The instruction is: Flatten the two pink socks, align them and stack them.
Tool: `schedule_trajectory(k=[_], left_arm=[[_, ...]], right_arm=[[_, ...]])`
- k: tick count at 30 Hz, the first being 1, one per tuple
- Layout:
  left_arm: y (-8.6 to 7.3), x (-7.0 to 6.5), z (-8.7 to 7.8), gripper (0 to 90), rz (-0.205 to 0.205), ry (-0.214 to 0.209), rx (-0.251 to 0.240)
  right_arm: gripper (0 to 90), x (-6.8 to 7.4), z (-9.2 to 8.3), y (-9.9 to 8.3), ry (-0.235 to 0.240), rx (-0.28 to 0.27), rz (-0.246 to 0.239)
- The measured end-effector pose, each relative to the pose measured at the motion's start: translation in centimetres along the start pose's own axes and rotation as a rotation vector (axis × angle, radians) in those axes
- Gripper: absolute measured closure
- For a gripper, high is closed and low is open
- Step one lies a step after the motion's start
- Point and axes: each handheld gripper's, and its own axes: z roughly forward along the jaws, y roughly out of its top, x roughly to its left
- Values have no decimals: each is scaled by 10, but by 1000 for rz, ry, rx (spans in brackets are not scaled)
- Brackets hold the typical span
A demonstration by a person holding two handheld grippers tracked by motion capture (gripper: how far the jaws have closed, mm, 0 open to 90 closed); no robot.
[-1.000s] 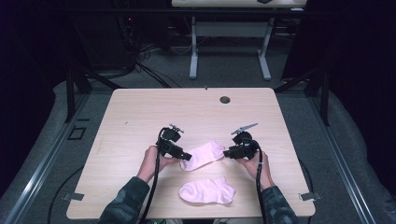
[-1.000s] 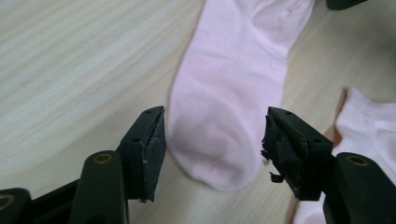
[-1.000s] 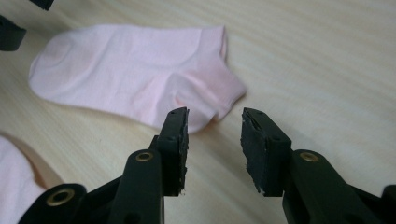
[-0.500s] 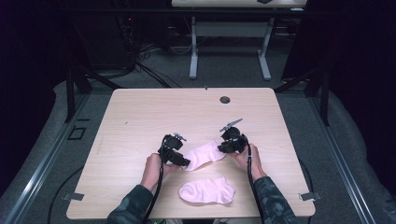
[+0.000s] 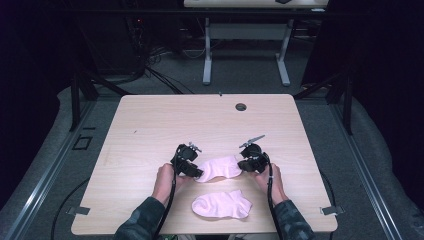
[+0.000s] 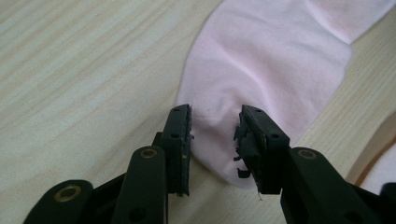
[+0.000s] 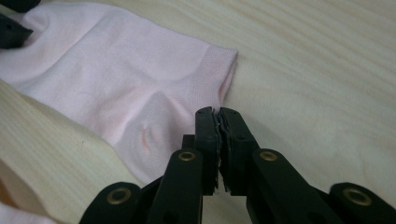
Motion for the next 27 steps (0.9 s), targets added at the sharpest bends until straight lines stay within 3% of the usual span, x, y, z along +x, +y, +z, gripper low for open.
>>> schedule_trajectory(k=[1,4,9,11,12,16,22,27], left_arm=[[0,1,0,623,-6,4,1],[-3,5,-1,556,-27,5,-7],[-6,8,-9,458,-57,17,-37],[-8,9,-14,427,-62,22,-55],[-9,9,-16,407,-68,21,-59],[-11,11,-18,390,-81,24,-65],[-10,3,-12,384,-74,21,-57],[-9,-4,-3,418,-56,47,-28]], right_arm=[[857,2,0,-4,-4,-24,18],[833,3,-8,-13,-6,14,15],[787,8,-12,-20,17,0,37],[745,7,-16,-22,31,-17,41],[693,4,-22,-24,34,-51,46],[611,-4,-30,-25,20,-98,52],[543,-1,-26,-25,25,-71,21],[562,1,-15,-23,6,-56,11]])
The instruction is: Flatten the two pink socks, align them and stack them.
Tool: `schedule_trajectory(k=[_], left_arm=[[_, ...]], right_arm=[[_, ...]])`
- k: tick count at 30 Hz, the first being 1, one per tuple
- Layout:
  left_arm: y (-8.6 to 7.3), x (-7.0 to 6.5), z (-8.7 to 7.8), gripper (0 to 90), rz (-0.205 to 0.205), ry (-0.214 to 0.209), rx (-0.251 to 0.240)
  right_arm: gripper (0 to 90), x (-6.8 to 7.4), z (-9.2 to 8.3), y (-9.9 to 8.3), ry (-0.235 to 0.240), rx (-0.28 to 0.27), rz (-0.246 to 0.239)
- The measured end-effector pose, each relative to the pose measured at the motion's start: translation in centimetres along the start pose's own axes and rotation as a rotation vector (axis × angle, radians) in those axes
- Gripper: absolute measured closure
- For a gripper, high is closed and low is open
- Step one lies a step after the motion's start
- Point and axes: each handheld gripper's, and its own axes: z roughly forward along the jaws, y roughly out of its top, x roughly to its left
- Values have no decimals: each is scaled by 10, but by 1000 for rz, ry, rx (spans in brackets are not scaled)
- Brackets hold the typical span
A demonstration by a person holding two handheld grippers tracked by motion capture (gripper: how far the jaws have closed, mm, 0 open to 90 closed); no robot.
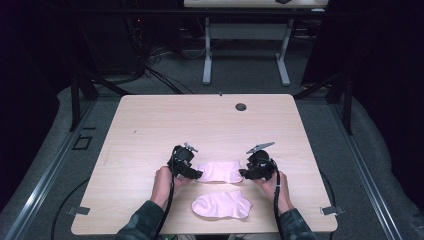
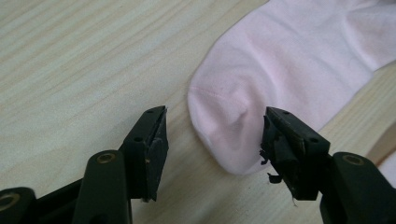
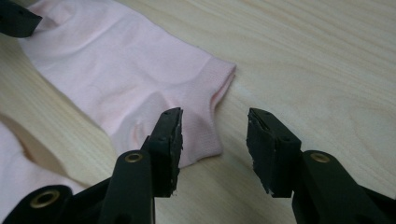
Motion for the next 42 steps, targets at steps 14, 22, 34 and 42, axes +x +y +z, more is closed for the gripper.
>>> schedule_trajectory(k=[14,22,34,42], left_arm=[[1,-8,3,646,57,54,1],[0,-5,4,842,54,25,-17],[-9,-17,-46,856,14,-76,-146],[-36,-44,-85,853,18,-159,-182]], right_arm=[[755,7,10,-1,-3,6,-60],[840,6,10,-5,32,-18,-42],[846,12,-48,-9,81,-119,-15],[844,32,-92,-30,141,-120,-54]])
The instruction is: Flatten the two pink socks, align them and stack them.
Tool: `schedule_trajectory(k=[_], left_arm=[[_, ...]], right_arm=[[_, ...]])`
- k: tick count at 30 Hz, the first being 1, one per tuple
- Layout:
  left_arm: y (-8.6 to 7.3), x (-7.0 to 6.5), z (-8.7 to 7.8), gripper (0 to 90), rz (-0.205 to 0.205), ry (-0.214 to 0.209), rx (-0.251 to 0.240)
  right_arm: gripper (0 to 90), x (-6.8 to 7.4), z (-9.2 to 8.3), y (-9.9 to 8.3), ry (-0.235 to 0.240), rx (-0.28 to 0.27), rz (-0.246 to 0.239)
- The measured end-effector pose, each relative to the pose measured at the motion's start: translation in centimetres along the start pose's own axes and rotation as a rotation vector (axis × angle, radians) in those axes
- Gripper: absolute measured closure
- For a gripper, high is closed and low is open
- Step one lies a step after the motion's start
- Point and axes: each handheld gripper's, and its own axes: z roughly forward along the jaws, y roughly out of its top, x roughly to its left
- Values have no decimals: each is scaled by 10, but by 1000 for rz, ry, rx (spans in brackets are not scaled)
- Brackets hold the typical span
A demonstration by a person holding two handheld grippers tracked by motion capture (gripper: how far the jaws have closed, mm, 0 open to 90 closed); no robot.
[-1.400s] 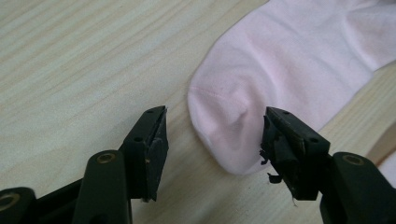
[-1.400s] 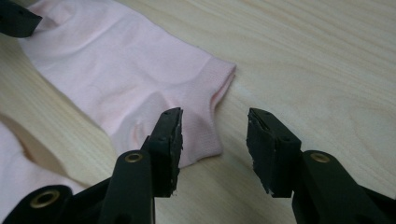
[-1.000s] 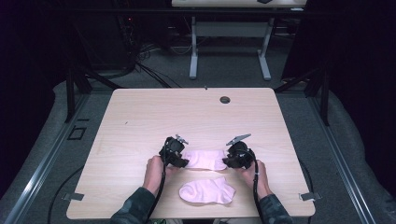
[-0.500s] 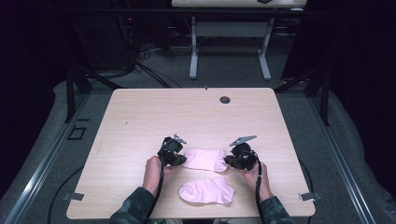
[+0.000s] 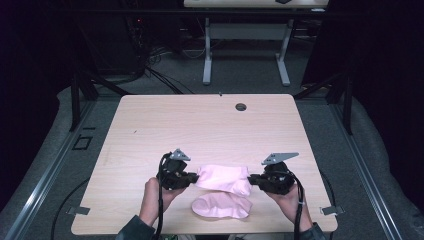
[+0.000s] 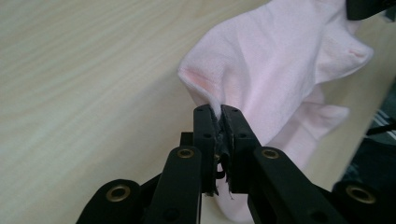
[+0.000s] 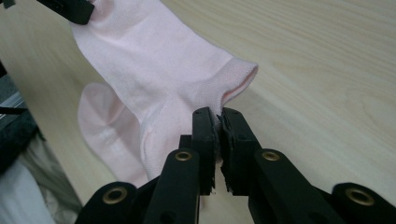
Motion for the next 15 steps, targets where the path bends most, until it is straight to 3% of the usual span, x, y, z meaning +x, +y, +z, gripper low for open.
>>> schedule_trajectory(k=[2,3,9,11,14,15], left_arm=[[-7,-6,0,854,10,5,17],[-17,-10,0,854,-10,-19,21],[-41,-15,15,854,-32,-30,76],[-51,-16,25,853,-27,-15,108],[-54,-17,28,845,-29,-4,110],[-55,-17,30,838,-12,13,124]], right_arm=[[844,6,-2,-7,2,17,-8],[843,9,0,-14,22,33,-3],[843,11,15,-30,25,88,2],[841,11,27,-36,21,123,4],[840,11,34,-38,18,151,-3],[837,11,38,-40,13,161,-5]])
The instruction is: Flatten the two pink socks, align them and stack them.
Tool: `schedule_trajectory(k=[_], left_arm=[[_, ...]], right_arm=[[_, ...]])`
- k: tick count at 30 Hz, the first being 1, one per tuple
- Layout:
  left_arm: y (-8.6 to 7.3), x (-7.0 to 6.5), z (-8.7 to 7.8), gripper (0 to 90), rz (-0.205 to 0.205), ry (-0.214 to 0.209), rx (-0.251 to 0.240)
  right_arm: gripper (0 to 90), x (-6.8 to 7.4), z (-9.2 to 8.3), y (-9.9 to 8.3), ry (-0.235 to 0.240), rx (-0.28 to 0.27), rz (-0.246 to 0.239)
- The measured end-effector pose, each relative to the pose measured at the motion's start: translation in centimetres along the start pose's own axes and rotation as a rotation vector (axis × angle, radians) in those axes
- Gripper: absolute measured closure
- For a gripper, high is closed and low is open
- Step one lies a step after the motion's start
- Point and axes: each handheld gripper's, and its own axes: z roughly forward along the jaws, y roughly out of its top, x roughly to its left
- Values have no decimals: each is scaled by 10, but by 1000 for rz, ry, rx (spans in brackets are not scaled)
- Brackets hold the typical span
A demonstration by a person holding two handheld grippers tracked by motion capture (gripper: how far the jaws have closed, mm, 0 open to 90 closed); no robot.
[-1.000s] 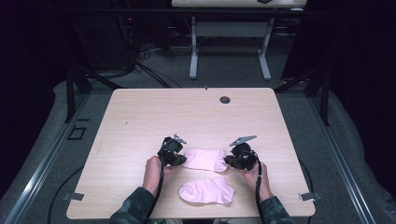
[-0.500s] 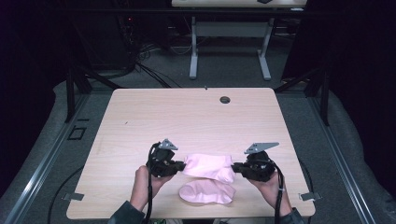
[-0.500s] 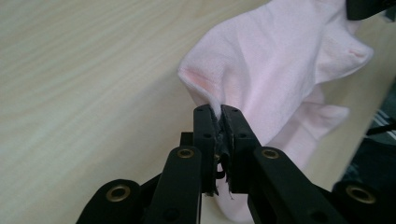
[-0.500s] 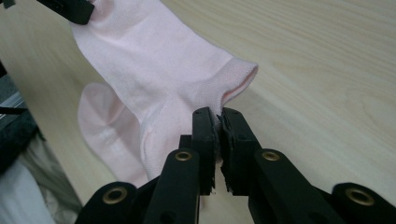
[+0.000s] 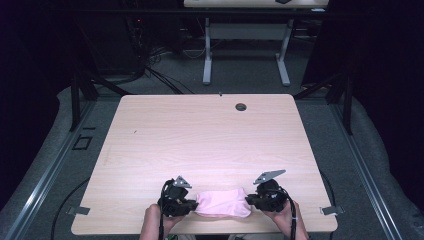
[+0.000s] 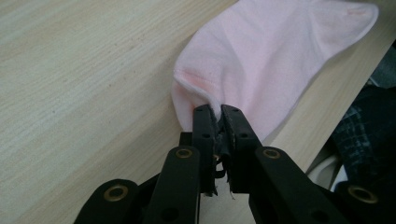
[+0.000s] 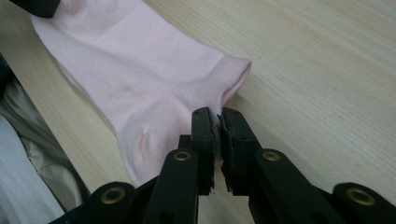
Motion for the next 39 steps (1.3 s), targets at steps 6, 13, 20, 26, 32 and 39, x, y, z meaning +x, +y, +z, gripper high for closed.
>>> schedule_trajectory(k=[6,13,20,26,32,39], left_arm=[[-1,3,-8,437,-27,46,-31],[-5,13,-45,168,-37,145,-127],[-23,53,-70,26,-126,289,-192],[-40,86,-70,1,-200,367,-201],[-58,110,-57,0,-251,405,-173],[-69,121,-46,0,-263,464,-180]], right_arm=[[693,-3,-1,-1,5,-24,14],[315,-12,-31,-7,-33,-145,47],[69,-43,-59,-19,-200,-234,115],[0,-69,-60,-30,-290,-244,165],[0,-92,-51,-42,-330,-235,204],[0,-107,-39,-55,-356,-218,235]])
